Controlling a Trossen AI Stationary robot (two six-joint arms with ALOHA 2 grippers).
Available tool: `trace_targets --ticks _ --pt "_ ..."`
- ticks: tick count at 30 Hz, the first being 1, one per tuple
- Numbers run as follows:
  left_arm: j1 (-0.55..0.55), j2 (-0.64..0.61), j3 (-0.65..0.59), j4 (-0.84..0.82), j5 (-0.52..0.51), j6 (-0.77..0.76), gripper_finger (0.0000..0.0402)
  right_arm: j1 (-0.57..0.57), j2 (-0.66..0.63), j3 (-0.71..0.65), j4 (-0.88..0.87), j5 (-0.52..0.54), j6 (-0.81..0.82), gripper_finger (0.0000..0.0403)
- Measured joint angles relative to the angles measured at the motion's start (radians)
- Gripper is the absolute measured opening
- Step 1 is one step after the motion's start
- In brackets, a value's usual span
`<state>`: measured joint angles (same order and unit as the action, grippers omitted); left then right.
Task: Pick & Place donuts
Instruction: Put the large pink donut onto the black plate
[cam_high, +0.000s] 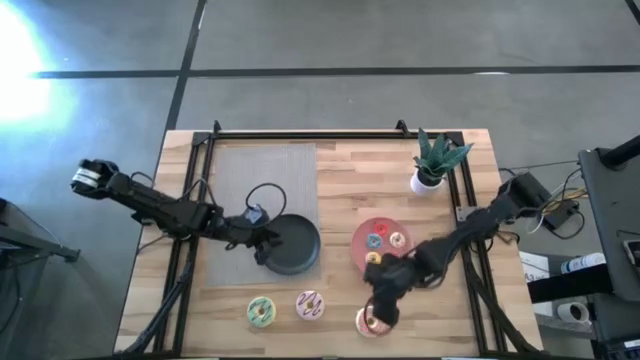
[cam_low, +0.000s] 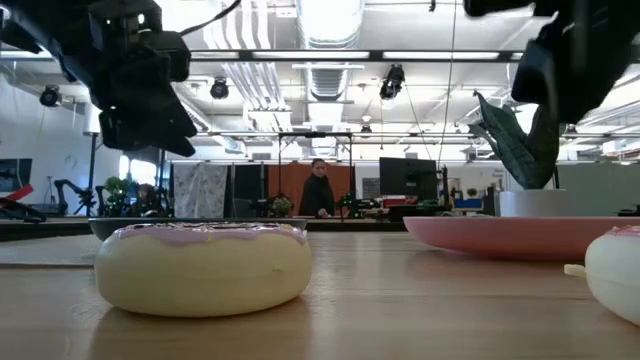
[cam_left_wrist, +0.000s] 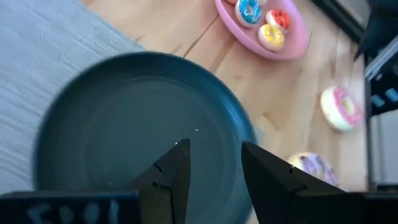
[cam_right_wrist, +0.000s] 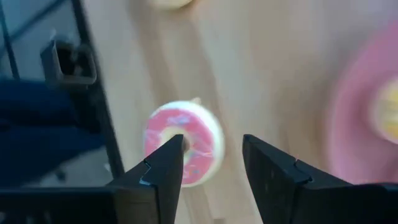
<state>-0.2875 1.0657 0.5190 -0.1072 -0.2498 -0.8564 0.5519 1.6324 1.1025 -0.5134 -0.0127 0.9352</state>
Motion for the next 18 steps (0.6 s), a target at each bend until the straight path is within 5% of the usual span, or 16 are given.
trace_targets --ticks 9,18 --pt "-0.062 0.002 -0.001 0.001 -0.038 -0.149 0.0117 0.055 0.215 0.146 -0.030 0.043 -0.166 0.0153" --pt "-0.063 0.002 -0.001 0.001 -0.087 -0.150 0.0117 0.059 0.325 0.217 -0.114 0.009 -0.252 0.0234"
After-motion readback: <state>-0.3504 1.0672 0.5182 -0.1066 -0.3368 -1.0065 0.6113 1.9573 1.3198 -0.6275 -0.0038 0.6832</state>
